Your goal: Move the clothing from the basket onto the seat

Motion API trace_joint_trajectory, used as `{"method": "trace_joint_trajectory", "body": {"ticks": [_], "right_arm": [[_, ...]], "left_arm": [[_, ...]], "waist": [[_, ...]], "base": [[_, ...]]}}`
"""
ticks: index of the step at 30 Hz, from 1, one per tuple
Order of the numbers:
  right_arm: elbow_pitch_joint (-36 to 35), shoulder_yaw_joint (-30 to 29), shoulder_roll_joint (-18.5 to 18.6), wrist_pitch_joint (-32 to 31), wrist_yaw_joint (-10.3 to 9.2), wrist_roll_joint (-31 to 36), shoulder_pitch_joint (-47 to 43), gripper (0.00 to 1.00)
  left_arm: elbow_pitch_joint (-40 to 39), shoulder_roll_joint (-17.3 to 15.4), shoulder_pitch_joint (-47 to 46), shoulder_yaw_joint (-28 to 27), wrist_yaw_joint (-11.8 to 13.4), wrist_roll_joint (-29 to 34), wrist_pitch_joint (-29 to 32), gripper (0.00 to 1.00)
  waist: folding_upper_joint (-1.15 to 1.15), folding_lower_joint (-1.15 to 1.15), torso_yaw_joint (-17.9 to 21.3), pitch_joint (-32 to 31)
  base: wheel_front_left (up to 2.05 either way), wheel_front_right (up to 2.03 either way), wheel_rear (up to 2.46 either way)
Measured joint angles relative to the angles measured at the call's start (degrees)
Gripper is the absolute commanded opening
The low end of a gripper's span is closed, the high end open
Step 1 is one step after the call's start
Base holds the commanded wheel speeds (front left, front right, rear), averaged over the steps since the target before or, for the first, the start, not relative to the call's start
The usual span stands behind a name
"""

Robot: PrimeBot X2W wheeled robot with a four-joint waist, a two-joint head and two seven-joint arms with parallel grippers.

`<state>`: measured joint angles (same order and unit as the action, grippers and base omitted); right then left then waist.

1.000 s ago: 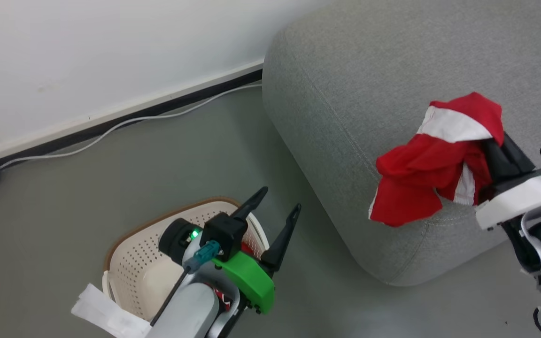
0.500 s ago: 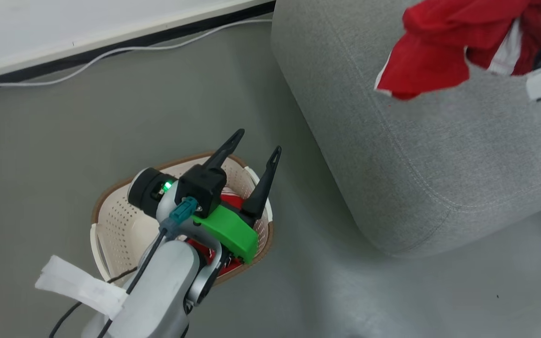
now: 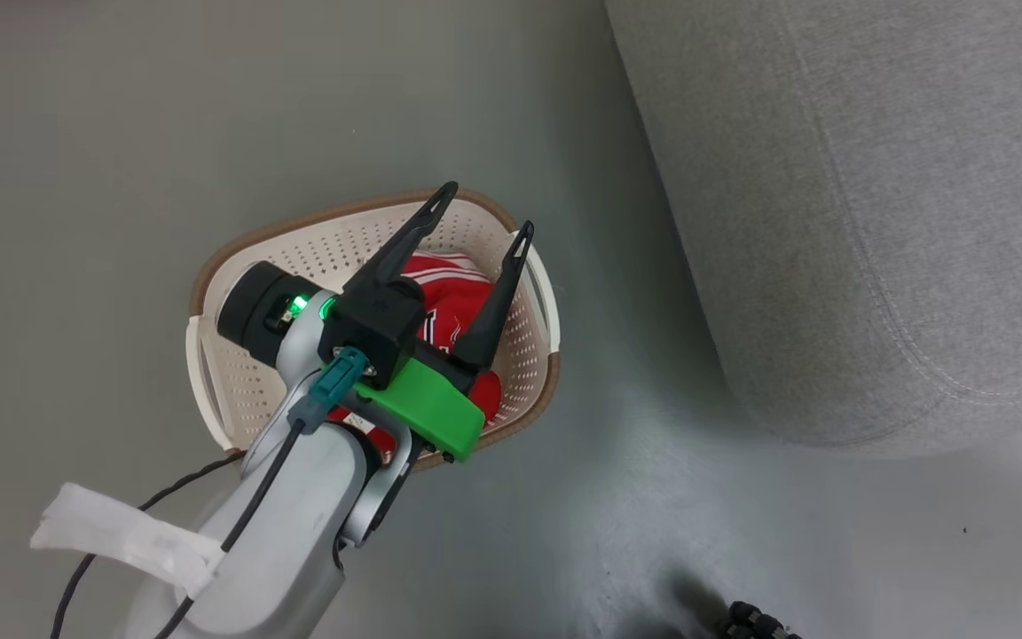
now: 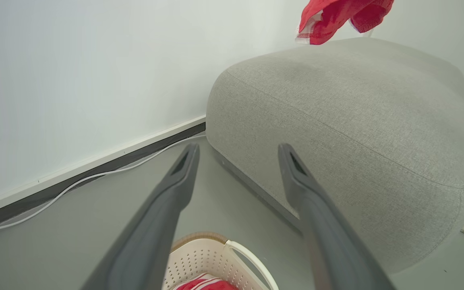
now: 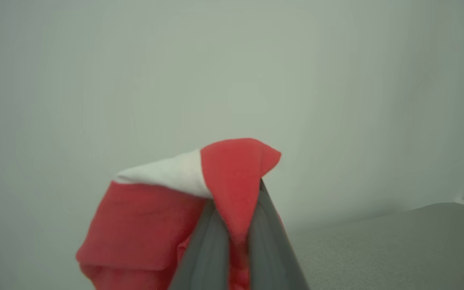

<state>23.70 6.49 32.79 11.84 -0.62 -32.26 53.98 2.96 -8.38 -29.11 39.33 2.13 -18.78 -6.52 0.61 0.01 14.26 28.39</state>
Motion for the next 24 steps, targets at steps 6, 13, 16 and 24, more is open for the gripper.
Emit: {"method": "trace_joint_trajectory", "body": {"ticks": [6,13,16,24], "right_arm": [[6.3,-0.8,3.1,-0.4,-0.92,0.7,0.7,0.00],[10.5,-1.6,2.0,0.4,-2.08,0.8,1.2,0.00],[12.5,-0.7,0.0,0.8,-2.08,1.0,1.1,0.00],[18.2,1.6,-5.0,1.3,-1.97,1.3,-1.0,0.00]], "left_arm": [[-1.9,-1.6,0.0,-0.3,0.5,1.5,0.5,1.00],[-3.9,-2.3,-0.1,-0.6,1.0,2.4,1.3,1.00],[-4.2,-2.6,-0.3,-0.6,1.0,2.5,1.5,1.00],[-4.4,-3.6,-0.5,-1.0,1.2,2.5,1.5,1.00]], "waist": [[0.00,0.00,-2.7,4.1],[0.00,0.00,-3.6,7.7],[0.00,0.00,-3.6,9.0],[0.00,-0.01,-2.5,10.4]], "base": [[0.00,0.00,0.00],[0.00,0.00,0.00],[0.00,0.00,0.00],[0.00,0.00,0.00]]}}
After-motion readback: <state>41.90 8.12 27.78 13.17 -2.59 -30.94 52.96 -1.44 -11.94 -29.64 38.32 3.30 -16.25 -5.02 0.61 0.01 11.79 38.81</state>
